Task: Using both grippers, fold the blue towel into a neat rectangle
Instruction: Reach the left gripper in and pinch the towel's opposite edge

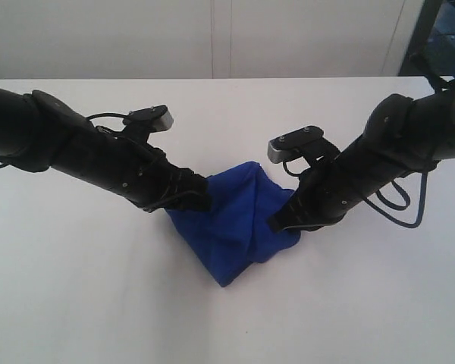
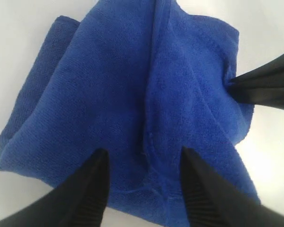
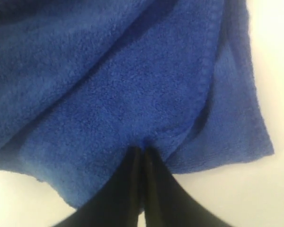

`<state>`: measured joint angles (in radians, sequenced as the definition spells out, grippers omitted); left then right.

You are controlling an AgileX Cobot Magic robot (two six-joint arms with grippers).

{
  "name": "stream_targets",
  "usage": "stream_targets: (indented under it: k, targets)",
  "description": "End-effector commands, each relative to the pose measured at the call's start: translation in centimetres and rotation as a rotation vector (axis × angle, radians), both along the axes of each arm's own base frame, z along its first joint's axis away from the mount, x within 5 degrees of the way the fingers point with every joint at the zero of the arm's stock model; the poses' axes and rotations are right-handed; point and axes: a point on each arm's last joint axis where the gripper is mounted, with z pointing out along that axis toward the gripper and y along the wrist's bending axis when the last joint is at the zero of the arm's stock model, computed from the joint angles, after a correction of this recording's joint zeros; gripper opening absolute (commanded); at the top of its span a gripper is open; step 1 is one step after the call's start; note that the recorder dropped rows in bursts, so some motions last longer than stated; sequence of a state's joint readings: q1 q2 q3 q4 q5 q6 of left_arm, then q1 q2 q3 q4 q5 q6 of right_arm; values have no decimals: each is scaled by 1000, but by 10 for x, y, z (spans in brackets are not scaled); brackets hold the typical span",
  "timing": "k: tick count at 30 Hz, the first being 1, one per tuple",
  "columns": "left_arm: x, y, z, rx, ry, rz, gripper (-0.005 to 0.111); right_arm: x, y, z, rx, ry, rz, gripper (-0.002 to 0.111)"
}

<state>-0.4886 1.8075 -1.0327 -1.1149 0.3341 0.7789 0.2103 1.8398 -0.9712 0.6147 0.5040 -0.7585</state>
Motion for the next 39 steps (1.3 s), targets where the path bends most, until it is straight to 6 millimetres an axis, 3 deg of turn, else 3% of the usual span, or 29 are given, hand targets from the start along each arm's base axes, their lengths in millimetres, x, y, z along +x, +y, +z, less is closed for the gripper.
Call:
stream_targets:
  k: [1, 13, 19, 27, 39]
  targets:
    - [-1, -4, 3, -36, 15, 5, 54, 0, -3, -1, -1, 3, -15, 0]
    - [-7, -20, -22, -2, 64, -12, 54, 0, -3, -1, -1, 3, -15, 0]
    - [-7, -22, -22, 6, 51, -6, 52, 0, -3, -1, -2, 0, -16, 0]
    - [-7, -22, -17, -5, 42, -2, 28, 1, -3, -1, -1, -4, -20, 0]
    - [-4, -24, -8, -24, 17, -6, 27, 1, -3, -1, -1, -4, -20, 0]
